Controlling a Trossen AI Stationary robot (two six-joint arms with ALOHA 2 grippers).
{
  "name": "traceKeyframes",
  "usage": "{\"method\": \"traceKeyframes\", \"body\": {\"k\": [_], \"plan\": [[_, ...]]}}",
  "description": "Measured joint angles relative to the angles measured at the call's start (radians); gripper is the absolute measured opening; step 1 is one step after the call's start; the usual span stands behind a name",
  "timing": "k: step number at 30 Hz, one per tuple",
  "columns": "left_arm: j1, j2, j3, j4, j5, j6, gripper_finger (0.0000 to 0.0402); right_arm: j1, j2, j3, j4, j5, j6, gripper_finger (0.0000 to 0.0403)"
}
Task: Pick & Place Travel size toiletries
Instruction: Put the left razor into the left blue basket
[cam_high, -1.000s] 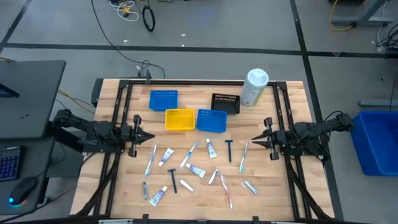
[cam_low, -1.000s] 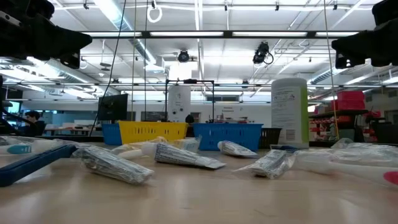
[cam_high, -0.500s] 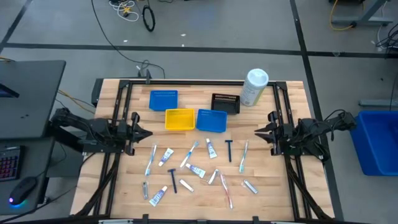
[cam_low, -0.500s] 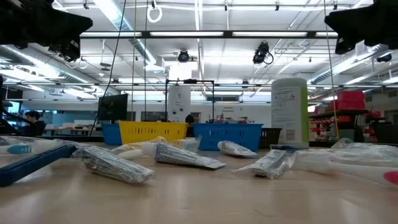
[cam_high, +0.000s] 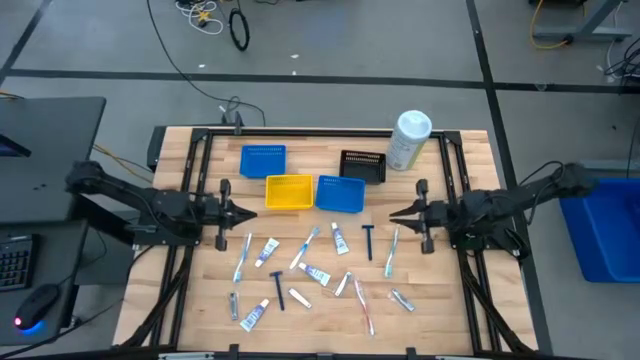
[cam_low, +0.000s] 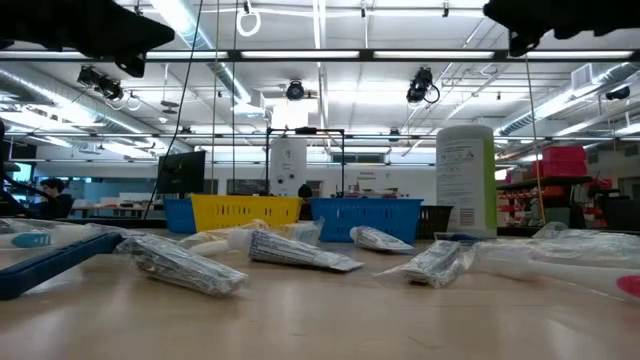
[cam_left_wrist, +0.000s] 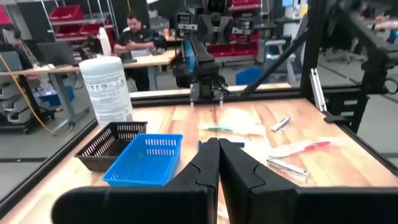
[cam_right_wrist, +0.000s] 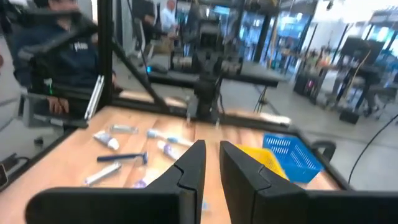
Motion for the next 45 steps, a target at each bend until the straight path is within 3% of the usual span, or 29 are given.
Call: {"method": "traceKeyframes", "body": {"k": [12, 18, 21, 36, 41, 45], "plan": [[0.0, 0.319, 0.128, -0.09, 0.131, -0.091, 0.0013, -0.012, 0.335, 0.128, 0.034, -0.005, 0.044, 0.0055], [0.0, 0.466, 0.178, -0.09, 0.231, -0.042, 0.0013, -0.072, 0.466, 0.132, 0.15, -0.192, 0.023, 0.0055], [0.0, 0.531, 0.205, -0.089, 0.235, -0.033, 0.0013, -0.094, 0.521, 0.132, 0.191, -0.231, 0.032, 0.0055], [0.0, 0.83, 0.354, -0.085, 0.443, 0.009, 0.0013, -0.115, 0.697, 0.132, 0.334, -0.365, 0.048, 0.0056], [-0.006, 0.894, 0.381, -0.084, 0.546, -0.031, 0.0013, -0.11, 0.718, 0.132, 0.303, -0.441, 0.101, 0.0056], [-0.031, 0.919, 0.382, -0.075, 0.562, -0.06, 0.0013, -0.107, 0.717, 0.132, 0.248, -0.443, 0.121, 0.0055]]}}
